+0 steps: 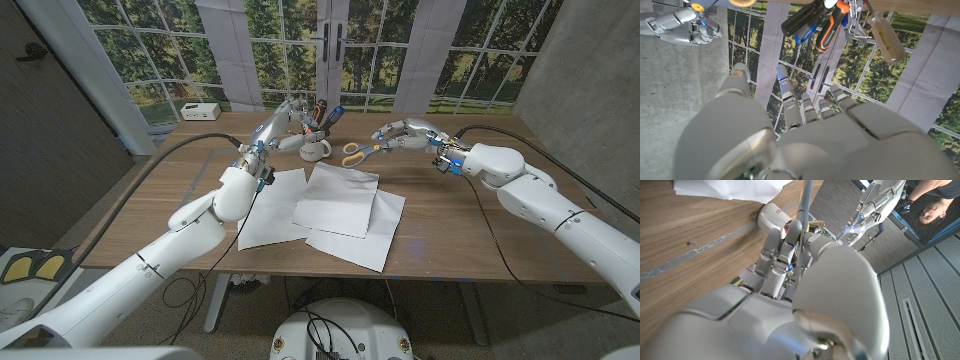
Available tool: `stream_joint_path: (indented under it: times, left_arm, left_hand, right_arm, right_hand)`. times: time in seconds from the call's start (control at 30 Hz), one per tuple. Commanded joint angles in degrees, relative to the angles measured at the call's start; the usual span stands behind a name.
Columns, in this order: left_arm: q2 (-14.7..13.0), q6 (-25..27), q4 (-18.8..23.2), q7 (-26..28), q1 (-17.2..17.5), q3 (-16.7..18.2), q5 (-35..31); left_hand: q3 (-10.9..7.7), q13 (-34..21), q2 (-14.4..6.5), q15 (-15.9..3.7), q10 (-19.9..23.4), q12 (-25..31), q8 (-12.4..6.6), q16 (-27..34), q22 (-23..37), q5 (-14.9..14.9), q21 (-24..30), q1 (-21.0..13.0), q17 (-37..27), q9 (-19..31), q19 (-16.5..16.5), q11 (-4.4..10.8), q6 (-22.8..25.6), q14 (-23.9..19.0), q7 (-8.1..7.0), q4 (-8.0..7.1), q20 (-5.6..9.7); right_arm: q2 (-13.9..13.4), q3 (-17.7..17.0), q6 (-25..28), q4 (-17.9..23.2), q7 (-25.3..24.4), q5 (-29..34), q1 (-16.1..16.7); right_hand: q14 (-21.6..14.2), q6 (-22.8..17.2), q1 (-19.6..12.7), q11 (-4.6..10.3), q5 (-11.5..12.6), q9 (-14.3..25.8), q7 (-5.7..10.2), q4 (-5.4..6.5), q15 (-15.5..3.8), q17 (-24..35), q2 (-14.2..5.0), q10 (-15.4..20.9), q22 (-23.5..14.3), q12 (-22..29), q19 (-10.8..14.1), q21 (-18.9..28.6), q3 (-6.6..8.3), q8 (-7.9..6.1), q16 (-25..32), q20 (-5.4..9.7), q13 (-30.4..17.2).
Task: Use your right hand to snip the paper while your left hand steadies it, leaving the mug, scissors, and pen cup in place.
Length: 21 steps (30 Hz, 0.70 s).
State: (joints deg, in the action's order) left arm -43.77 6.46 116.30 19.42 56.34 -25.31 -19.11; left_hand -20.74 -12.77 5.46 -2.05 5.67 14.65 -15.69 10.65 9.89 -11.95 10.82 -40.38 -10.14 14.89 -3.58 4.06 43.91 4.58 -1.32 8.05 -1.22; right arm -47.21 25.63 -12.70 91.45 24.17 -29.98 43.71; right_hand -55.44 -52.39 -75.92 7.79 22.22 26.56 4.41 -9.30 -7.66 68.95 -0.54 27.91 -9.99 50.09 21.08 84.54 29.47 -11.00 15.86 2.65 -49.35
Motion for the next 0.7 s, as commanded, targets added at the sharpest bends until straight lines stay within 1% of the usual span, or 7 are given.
stream_joint_path:
  times: [0.03,0.17,0.2,0.23,0.4,0.47,0.7]
  left_arm:
    - [-3.2,4.7,5.5,-3.4,-0.6,-0.3,-5.3]
    - [-3.7,5.4,6.9,-5.0,-0.5,0.3,-5.1]
    - [-3.9,5.4,7.2,-5.4,-0.5,0.5,-5.0]
    - [-4.1,6.0,7.7,-5.6,-0.6,0.4,-5.5]
    - [-4.8,7.2,9.0,-7.7,-0.9,0.4,-6.1]
    - [-5.0,7.9,9.6,-8.7,-1.0,0.5,-6.0]
    - [-6.5,9.1,10.9,-12.7,-1.7,0.6,-5.2]
  left_hand:
    - [-0.37,-0.1,-1.5,-1.22,-0.8,-0.1,0.00,-0.2,0.0,0.1,0.0,-1.3,0.0,0.2,0.0,-0.07,-0.1,0.4,-1.03,-0.06,-0.59]
    - [-0.30,-0.1,-2.1,-1.04,-1.2,-0.3,-0.40,-0.2,0.0,0.5,-0.1,-1.3,0.0,0.4,0.3,-0.18,0.9,0.7,-1.24,-0.20,-1.12]
    - [-0.29,-0.1,-2.3,-0.90,-1.4,-0.4,-0.30,-0.3,0.0,0.6,-0.2,-1.4,0.0,0.5,0.4,-0.20,0.7,0.8,-2.14,-0.22,-1.22]
    - [-0.28,-0.1,-2.4,-0.85,-1.4,-0.4,-0.37,-0.3,0.0,0.7,-0.2,-1.4,0.0,0.5,0.4,-0.18,0.9,0.9,-2.16,-0.23,-1.22]
    - [-0.22,0.0,-3.2,-0.63,-1.4,-0.4,-1.00,-0.3,0.0,1.3,-0.2,-1.4,0.0,0.9,0.9,-0.15,2.5,1.4,-1.80,-0.38,-1.36]
    - [-0.30,0.0,-4.0,-0.28,-1.3,-0.4,-1.35,-0.3,0.0,1.4,-0.2,-1.5,0.0,1.2,1.1,-0.06,3.3,1.6,-0.93,-0.40,-1.53]
    - [-0.47,0.1,-5.7,0.84,-2.4,-0.8,-0.48,-0.5,0.0,1.2,-0.3,-1.9,0.0,2.1,2.5,-0.55,0.9,3.2,-0.61,-0.28,-2.23]
  right_arm:
    - [-1.2,-0.6,0.6,1.8,-0.5,0.0,0.7]
    - [-1.4,-0.8,0.6,2.2,-0.4,-0.2,1.0]
    - [-1.4,-0.8,0.5,2.3,-0.3,-0.3,1.1]
    - [-1.4,-0.9,0.5,2.3,-0.3,-0.6,1.2]
    - [-1.2,-1.2,0.7,2.4,0.5,-2.4,1.5]
    - [-1.2,-1.2,0.8,2.5,0.6,-2.6,1.7]
    - [-1.3,-1.5,0.8,2.8,0.8,-3.2,2.0]
  right_hand:
    - [0.1,0.1,-0.5,0.50,0.1,0.0,0.24,0.04,-5.80,0.2,-0.34,-0.3,-0.2,0.4,-0.1,0.5,0.44,0.03,0.1,5.66,-0.3]
    - [0.2,0.0,-0.4,0.49,0.0,-0.1,0.24,0.09,-5.79,0.2,-0.39,-0.4,-0.2,0.3,-0.2,0.4,0.46,0.01,0.1,5.65,-0.2]
    - [0.2,0.1,-0.4,0.41,0.0,-0.1,0.33,0.07,-5.80,0.2,-0.37,-0.4,-0.2,0.3,-0.2,0.4,0.45,0.04,0.1,5.67,-0.2]
    - [0.2,0.1,-0.4,0.51,0.0,-0.1,0.45,0.08,-5.81,0.2,-0.37,-0.4,-0.2,0.3,-0.2,0.4,0.44,0.04,0.1,5.68,-0.2]
    - [0.3,0.0,-0.4,0.56,-0.2,-0.1,0.51,0.09,-5.80,0.1,-0.39,-0.4,-0.2,0.2,-0.3,0.4,0.43,0.02,0.1,5.77,-0.1]
    - [0.3,0.0,-0.4,0.58,-0.2,-0.1,0.48,0.07,-5.80,0.1,-0.41,-0.6,-0.2,0.2,-0.4,0.4,0.45,0.01,0.1,5.84,-0.2]
    - [0.4,0.1,-0.5,0.65,-0.4,-0.2,0.54,0.04,-5.82,0.1,-0.40,-0.5,-0.2,0.2,-0.6,0.3,0.43,0.03,0.1,5.94,-0.1]
